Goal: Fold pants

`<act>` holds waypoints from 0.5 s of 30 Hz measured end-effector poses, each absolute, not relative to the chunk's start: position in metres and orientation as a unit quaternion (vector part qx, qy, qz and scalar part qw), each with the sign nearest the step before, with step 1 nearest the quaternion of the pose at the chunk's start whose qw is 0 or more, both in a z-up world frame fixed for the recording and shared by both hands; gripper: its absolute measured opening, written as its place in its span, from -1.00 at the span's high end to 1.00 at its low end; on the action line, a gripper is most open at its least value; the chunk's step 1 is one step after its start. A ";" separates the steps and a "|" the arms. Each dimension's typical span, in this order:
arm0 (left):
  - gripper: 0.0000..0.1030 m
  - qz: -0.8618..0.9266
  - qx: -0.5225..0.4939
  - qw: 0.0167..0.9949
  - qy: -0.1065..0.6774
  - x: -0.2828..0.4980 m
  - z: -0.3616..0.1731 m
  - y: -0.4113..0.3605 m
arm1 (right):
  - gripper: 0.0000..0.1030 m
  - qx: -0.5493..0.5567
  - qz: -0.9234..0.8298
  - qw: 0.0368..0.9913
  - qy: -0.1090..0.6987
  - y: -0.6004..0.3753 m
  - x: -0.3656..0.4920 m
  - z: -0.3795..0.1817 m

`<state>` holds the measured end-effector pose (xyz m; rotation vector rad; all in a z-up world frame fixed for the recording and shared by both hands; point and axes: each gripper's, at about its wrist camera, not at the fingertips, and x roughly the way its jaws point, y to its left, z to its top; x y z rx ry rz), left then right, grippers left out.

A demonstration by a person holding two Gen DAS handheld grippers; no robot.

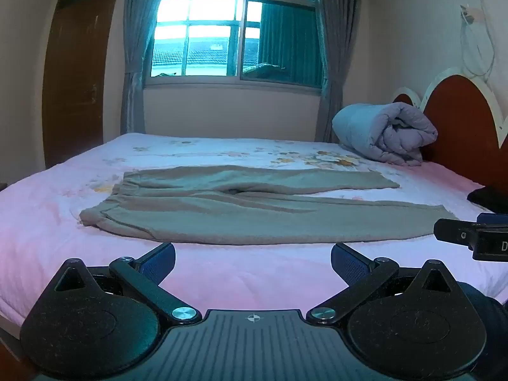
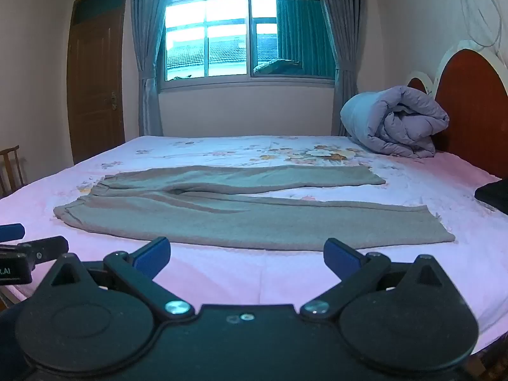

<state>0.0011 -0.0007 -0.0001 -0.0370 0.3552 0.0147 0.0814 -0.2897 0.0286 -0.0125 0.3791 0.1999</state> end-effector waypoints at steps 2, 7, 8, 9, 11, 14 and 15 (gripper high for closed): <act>-1.00 0.007 -0.019 0.985 0.172 0.001 0.000 -0.001 | -0.89 -0.008 0.099 0.977 0.189 -0.290 0.081 0.029; -1.00 0.009 -0.023 0.985 0.173 0.003 -0.001 -0.003 | -0.89 -0.009 0.099 0.977 0.190 -0.290 0.081 0.029; -1.00 0.008 -0.022 0.986 0.168 0.000 0.000 -0.003 | -0.89 -0.009 0.099 0.977 0.191 -0.290 0.081 0.029; -1.00 0.008 -0.022 0.985 0.168 0.000 0.000 -0.004 | -0.89 -0.010 0.099 0.977 0.190 -0.289 0.081 0.029; -1.00 0.009 -0.023 0.986 0.167 -0.001 0.000 -0.004 | -0.89 -0.009 0.099 0.977 0.191 -0.289 0.081 0.029; -1.00 0.006 -0.021 0.985 0.169 -0.003 0.001 -0.005 | -0.89 -0.010 0.099 0.977 0.191 -0.289 0.081 0.029; -1.00 0.006 -0.022 0.985 0.169 -0.004 0.001 -0.006 | -0.89 -0.011 0.099 0.977 0.190 -0.289 0.081 0.029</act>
